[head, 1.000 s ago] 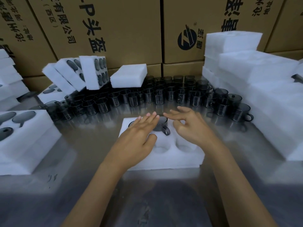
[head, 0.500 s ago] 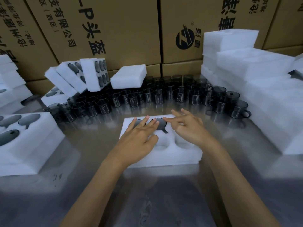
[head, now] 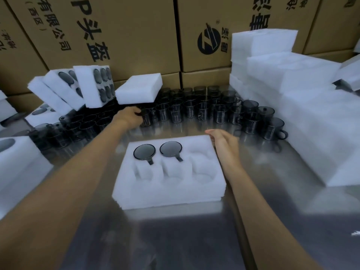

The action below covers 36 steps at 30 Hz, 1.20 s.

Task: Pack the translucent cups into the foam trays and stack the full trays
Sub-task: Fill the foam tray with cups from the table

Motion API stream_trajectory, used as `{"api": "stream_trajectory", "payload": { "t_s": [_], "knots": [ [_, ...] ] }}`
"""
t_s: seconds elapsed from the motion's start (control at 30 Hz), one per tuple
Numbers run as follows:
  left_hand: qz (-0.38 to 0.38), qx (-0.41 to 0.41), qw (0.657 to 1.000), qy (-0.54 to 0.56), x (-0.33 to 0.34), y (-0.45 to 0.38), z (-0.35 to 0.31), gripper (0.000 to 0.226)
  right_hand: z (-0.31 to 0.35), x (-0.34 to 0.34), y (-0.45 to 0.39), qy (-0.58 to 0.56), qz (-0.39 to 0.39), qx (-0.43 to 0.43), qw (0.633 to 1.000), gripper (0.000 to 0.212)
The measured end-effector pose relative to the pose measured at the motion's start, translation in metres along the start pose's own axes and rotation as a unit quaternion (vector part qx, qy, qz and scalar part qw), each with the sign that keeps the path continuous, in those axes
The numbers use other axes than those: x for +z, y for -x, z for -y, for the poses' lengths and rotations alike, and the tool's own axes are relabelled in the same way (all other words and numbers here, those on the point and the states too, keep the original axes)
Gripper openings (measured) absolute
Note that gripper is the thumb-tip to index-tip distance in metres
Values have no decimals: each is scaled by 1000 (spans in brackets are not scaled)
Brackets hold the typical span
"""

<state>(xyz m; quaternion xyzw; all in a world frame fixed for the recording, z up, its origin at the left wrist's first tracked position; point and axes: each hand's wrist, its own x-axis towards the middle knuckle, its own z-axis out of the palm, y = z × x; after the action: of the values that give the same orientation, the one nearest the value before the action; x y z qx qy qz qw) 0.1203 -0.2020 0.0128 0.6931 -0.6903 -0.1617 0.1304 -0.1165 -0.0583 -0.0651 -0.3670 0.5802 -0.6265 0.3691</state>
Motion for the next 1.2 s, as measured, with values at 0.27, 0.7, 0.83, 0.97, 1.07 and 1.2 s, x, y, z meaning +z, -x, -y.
{"api": "stream_trajectory", "payload": {
  "t_s": [0.27, 0.7, 0.83, 0.97, 1.07, 1.2],
  "knots": [
    [-53, 21, 998, 3, 30, -33, 15, 21, -4, 4, -9, 32, 19, 19, 999, 19],
    [70, 204, 924, 316, -14, 65, -20, 59, 20, -5, -3, -10, 32, -20, 999, 23],
    [179, 288, 906, 253, -18, 106, -46, 66, 29, -10, 9, -14, 78, -55, 995, 19],
    [186, 301, 900, 255, -7, 124, -58, 62, 35, -15, 18, -22, 90, -108, 990, 22],
    [175, 286, 891, 305, 5, 130, -52, 58, 37, -22, 19, 1, 119, -119, 986, 25],
    [148, 283, 878, 357, 28, 138, -44, 54, 36, -34, 18, 47, 157, -110, 980, 22]
  ]
}}
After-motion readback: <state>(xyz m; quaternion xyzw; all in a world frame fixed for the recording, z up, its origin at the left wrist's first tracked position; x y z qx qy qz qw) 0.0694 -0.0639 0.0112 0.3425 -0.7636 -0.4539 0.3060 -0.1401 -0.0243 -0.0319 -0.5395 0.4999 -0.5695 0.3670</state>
